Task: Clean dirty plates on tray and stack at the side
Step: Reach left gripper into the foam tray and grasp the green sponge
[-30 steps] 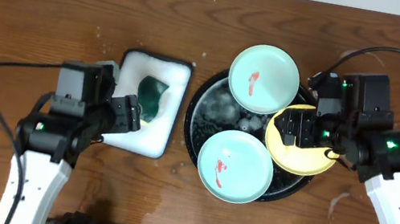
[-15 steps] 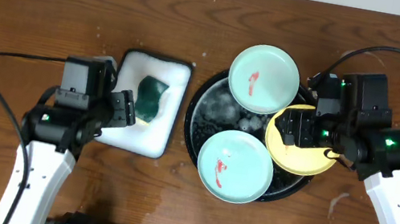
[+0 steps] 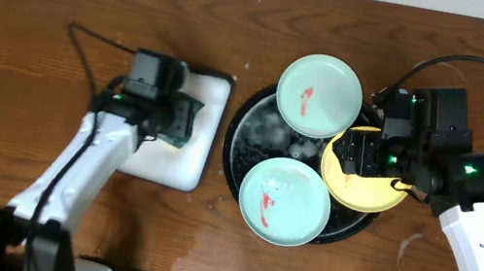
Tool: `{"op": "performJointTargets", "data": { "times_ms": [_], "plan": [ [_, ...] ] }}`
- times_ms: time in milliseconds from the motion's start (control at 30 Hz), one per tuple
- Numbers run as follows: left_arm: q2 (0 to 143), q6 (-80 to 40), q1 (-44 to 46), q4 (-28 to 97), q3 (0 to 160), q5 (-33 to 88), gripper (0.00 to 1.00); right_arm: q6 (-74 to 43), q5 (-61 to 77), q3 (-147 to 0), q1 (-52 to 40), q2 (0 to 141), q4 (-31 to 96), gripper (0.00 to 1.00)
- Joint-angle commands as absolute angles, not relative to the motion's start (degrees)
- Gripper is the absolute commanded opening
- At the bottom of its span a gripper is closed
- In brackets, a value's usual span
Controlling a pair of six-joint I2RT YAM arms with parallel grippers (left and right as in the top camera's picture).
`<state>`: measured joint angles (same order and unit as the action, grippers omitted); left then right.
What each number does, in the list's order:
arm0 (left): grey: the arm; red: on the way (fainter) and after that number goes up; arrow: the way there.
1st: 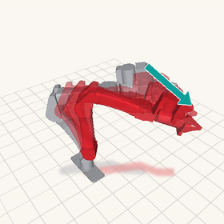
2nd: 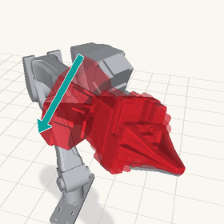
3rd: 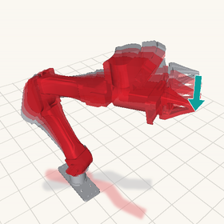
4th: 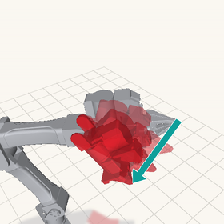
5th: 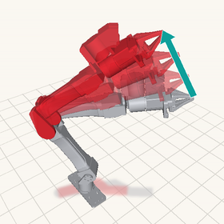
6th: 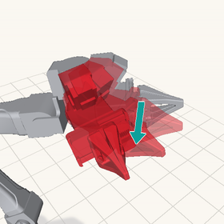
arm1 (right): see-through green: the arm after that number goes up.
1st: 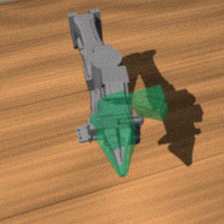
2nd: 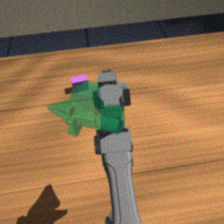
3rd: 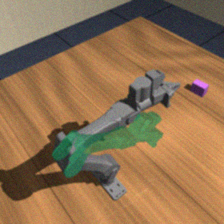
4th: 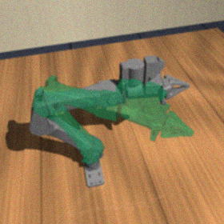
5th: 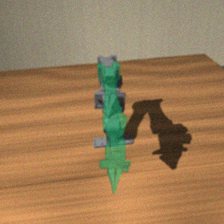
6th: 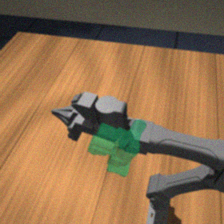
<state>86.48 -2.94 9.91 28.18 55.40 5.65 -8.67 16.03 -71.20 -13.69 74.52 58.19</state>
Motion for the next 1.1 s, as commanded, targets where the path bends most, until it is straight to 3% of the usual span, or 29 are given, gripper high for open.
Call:
{"op": "performJointTargets", "data": {
  "times_ms": [0,333,400,433,467,700,733,800,867,1067],
  "plan": [
    [91.46,0.40,10.76,25.98,56.45,0.32,0.64,-10.37,16.10,-72.20,-14.04,74.59,58.11,0.76],
    [103.61,0.21,10.74,20.84,56.45,0.38,0.38,-11.57,16.12,-72.20,-14.04,74.59,58.33,0.75],
    [105.01,0.21,10.74,20.93,56.45,0.38,0.26,-11.57,16.12,-72.20,-14.04,74.59,58.28,0.75],
    [105.60,0.21,10.74,21.06,56.45,0.36,0.13,-11.57,16.12,-72.20,-14.04,74.59,58.28,0.75],
    [106.17,0.19,10.74,21.28,56.45,0.38,0.08,-11.57,16.12,-72.20,-14.04,74.59,58.28,0.74],
    [102.21,0.19,10.70,26.15,58.37,0.36,0.07,-11.55,16.10,-72.20,-14.04,74.59,58.54,0.74],
    [100.68,0.16,10.70,27.07,59.02,0.36,0.13,-11.55,16.10,-72.20,-14.04,74.59,58.52,0.74],
    [97.41,0.16,10.70,28.77,60.07,0.38,0.38,-11.55,16.10,-72.20,-14.04,74.59,58.57,0.73],
    [93.51,0.19,10.70,29.56,60.42,0.36,0.47,-11.55,16.10,-72.20,-14.04,74.59,58.59,0.74],
    [87.42,0.14,10.70,33.26,60.23,0.38,0.59,-11.55,16.10,-72.20,-14.04,74.59,58.67,0.74]
  ]
}}
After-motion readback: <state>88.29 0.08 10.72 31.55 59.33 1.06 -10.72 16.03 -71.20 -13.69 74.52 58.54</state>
